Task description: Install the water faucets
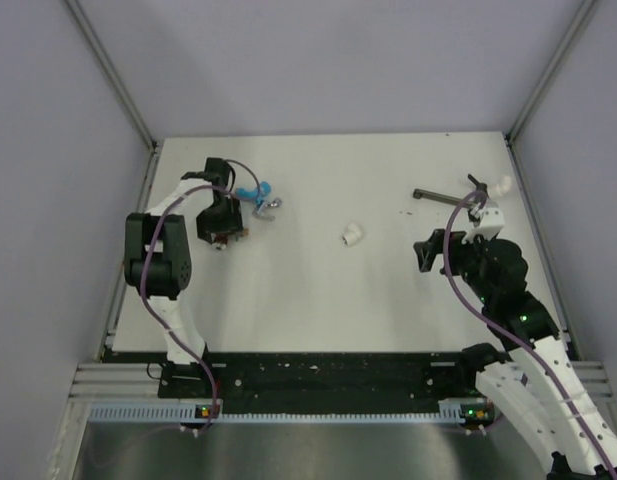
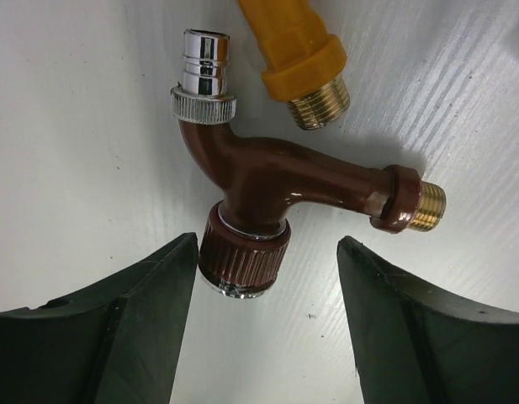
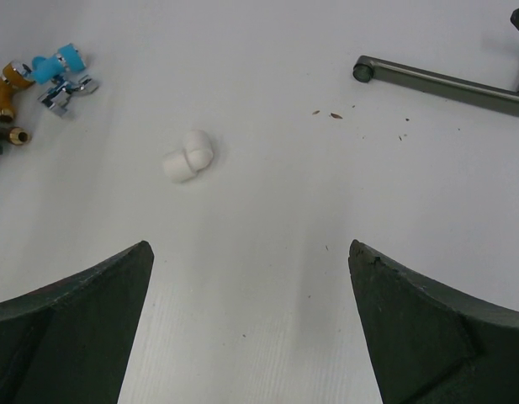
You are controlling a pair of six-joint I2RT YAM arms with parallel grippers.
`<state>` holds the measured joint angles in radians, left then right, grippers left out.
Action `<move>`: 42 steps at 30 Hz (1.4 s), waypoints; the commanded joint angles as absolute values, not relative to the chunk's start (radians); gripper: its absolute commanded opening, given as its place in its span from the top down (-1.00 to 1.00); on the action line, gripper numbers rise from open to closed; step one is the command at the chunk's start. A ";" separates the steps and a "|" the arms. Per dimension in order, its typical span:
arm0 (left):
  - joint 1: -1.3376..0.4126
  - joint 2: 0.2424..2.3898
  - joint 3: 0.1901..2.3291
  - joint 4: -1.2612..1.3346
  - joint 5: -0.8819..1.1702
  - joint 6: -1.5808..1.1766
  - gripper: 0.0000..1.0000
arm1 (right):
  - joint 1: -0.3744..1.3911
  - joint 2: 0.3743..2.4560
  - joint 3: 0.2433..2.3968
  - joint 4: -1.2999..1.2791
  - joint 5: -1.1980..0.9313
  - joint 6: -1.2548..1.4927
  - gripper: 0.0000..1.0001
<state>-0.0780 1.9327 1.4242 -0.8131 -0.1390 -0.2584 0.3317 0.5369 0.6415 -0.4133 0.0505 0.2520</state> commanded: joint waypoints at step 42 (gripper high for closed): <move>-0.661 0.905 0.848 -0.275 -0.060 0.235 1.00 | 0.347 0.911 0.773 -0.197 -0.670 0.463 -0.91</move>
<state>-0.6273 1.0363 0.9234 -0.4942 -0.1768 0.1345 0.3317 0.8772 0.7116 -0.3492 -0.5045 0.3985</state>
